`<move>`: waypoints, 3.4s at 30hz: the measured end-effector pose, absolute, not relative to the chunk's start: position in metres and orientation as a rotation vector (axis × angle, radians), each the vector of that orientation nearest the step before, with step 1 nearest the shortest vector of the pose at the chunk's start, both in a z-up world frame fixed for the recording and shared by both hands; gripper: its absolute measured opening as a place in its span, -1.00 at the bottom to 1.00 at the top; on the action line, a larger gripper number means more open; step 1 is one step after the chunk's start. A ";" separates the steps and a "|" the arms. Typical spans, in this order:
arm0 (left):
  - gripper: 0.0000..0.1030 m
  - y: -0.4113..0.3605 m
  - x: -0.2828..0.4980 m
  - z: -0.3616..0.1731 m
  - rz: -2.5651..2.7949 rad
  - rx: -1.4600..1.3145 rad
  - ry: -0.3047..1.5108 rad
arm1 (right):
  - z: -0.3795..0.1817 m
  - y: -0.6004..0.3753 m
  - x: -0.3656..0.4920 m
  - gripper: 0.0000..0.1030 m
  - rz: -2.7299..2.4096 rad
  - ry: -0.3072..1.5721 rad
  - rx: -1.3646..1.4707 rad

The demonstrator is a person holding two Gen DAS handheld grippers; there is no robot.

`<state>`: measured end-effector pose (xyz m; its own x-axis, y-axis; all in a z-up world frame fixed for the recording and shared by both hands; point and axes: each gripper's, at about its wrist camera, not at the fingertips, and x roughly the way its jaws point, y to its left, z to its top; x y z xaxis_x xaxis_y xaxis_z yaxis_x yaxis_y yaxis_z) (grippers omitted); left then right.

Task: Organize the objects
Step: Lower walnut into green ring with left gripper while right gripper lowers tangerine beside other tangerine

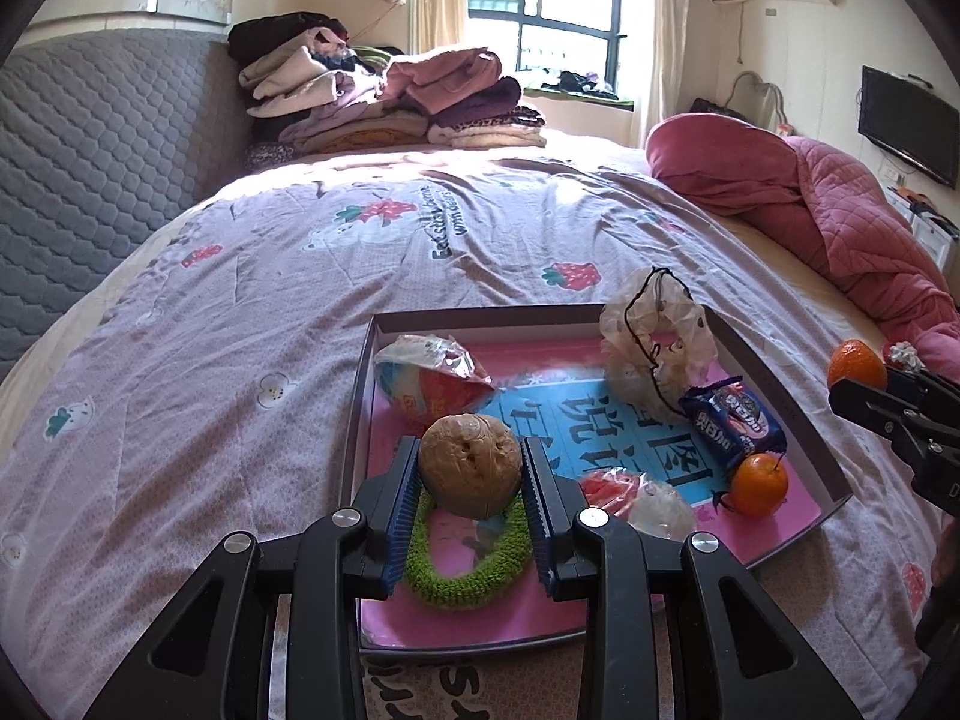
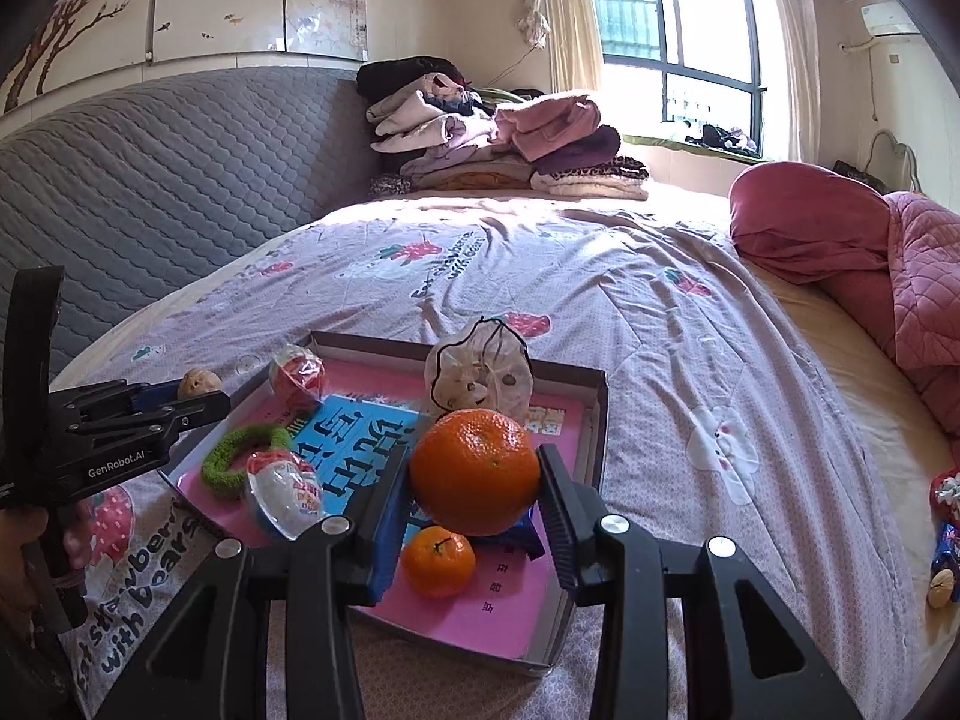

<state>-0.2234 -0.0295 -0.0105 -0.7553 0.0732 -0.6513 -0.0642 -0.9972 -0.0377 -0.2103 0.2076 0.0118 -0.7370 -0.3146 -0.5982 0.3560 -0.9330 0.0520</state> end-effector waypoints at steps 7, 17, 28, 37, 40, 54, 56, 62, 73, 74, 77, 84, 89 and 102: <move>-0.35 -0.033 -0.230 -0.024 2.864 -1.105 -0.030 | 0.000 0.209 -0.213 -0.20 -2.627 0.106 0.930; -0.35 -0.032 -0.232 -0.031 2.848 -1.131 -0.023 | -0.012 0.206 -0.215 -0.20 -2.611 0.129 0.974; -0.35 -0.035 -0.231 -0.036 2.837 -1.156 -0.039 | -0.019 0.210 -0.216 -0.20 -2.616 0.141 1.017; -0.35 -0.033 -0.231 -0.038 2.833 -1.156 -0.025 | -0.023 0.212 -0.215 -0.20 -2.624 0.168 1.045; -0.35 -0.030 -0.231 -0.039 2.822 -1.163 -0.013 | -0.025 0.212 -0.216 -0.20 -2.628 0.182 1.059; -0.35 -0.022 -0.233 -0.047 2.793 -1.189 0.014 | -0.037 0.208 -0.219 -0.20 -2.637 0.267 1.087; -0.35 -0.022 -0.233 -0.047 2.789 -1.191 0.016 | -0.037 0.208 -0.220 -0.20 -2.641 0.266 1.083; -0.34 -0.020 -0.233 -0.048 2.780 -1.196 0.028 | -0.037 0.208 -0.221 -0.20 -2.643 0.258 1.076; -0.34 -0.020 -0.232 -0.049 2.779 -1.197 0.024 | -0.038 0.209 -0.222 -0.20 -2.630 0.273 1.089; -0.34 -0.020 -0.232 -0.049 2.778 -1.198 0.024 | -0.038 0.208 -0.221 -0.20 -2.629 0.277 1.090; -0.34 -0.020 -0.232 -0.049 2.779 -1.197 0.026 | -0.038 0.208 -0.221 -0.20 -2.628 0.281 1.093; -0.34 -0.021 -0.231 -0.049 2.786 -1.194 0.018 | -0.034 0.209 -0.223 -0.20 -2.642 0.232 1.065; -0.34 -0.021 -0.231 -0.048 2.785 -1.193 0.022 | -0.032 0.201 -0.231 -0.20 -2.645 0.210 1.028; -0.34 -0.021 -0.234 -0.049 2.788 -1.196 0.016 | -0.039 0.198 -0.240 -0.20 -2.661 0.193 1.010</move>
